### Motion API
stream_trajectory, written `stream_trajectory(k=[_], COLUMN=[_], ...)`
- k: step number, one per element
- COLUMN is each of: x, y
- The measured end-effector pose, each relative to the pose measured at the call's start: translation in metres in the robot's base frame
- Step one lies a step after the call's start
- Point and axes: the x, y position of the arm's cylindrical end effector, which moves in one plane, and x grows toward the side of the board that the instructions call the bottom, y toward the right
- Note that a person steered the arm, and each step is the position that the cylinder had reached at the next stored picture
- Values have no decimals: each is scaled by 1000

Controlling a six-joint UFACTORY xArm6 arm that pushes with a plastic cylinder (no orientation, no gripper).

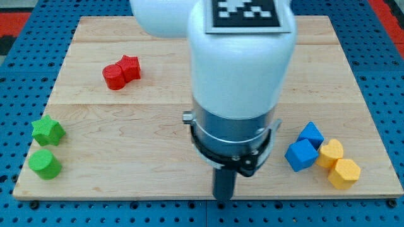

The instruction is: Slide the blue cube towards the center

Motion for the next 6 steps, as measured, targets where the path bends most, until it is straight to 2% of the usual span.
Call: stream_trajectory(k=[1, 2, 3, 5, 6], x=[-12, 0, -21, -86, -106], y=[36, 87, 108, 119, 123])
